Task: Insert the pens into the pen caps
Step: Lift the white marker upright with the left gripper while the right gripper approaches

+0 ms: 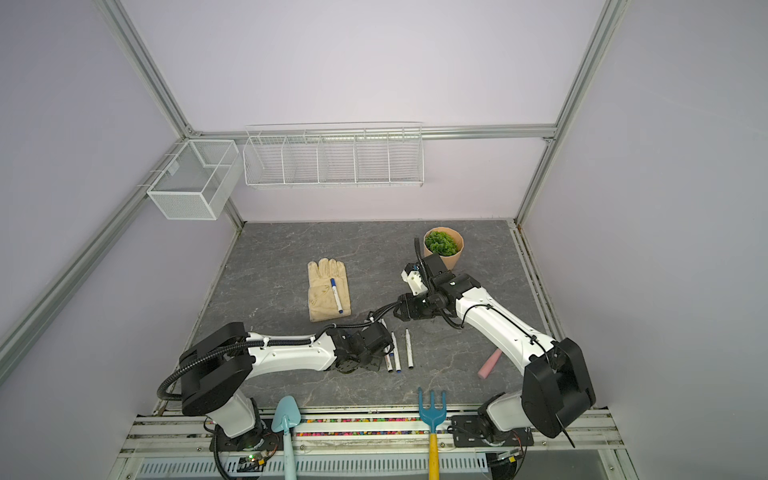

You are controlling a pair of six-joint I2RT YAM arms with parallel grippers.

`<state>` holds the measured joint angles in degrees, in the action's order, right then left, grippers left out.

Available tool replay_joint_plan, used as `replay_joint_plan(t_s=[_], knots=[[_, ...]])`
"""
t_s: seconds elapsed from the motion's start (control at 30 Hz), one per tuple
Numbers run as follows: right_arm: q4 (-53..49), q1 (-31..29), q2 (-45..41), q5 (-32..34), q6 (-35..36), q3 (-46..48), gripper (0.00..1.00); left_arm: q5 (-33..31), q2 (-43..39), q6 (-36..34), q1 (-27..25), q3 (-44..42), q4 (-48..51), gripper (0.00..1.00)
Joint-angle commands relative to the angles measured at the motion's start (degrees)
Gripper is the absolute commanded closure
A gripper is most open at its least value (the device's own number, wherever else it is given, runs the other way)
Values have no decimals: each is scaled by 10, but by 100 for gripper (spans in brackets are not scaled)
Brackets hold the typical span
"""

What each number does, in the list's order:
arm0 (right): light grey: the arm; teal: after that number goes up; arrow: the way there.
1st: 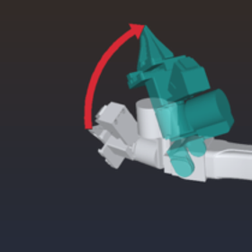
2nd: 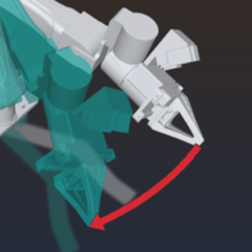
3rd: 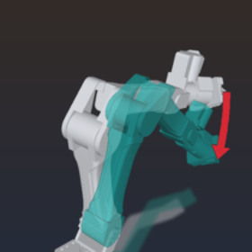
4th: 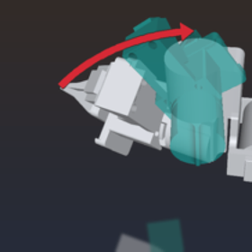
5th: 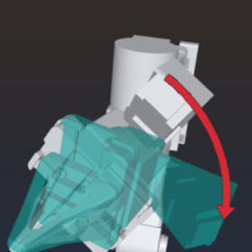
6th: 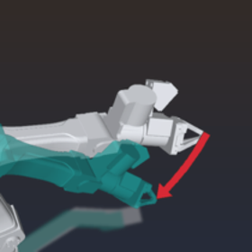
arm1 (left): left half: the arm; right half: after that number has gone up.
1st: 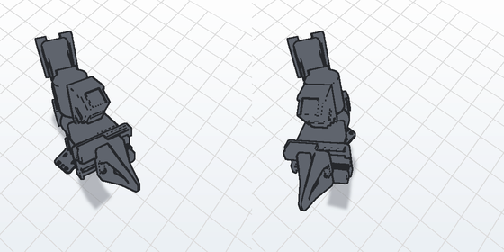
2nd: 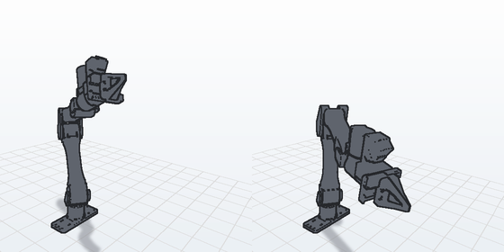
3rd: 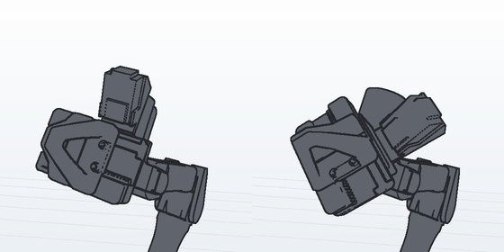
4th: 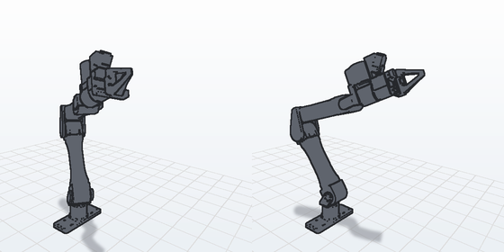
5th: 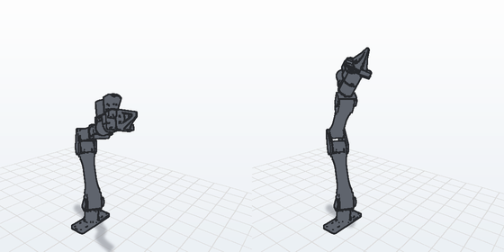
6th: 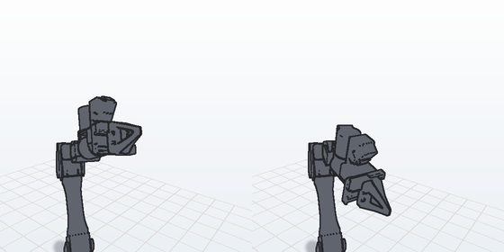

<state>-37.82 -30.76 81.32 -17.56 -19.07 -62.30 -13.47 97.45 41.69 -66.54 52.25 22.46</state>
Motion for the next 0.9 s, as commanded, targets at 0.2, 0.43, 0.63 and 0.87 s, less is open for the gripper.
replay_joint_plan(t_s=[0.2,0.43,0.63,0.87], knots=[[1,7,-17,2,-6,5,43,-11,3,28,2,-40,36,100],[7,6,-15,-25,1,-1,43,-35,-133,1,2,-80,-32,100],[35,-17,-21,-100,19,-14,43,-23,-238,-38,3,-120,-156,100],[52,-45,-9,-136,21,-43,42,-49,-304,-76,2,-160,-286,100]])
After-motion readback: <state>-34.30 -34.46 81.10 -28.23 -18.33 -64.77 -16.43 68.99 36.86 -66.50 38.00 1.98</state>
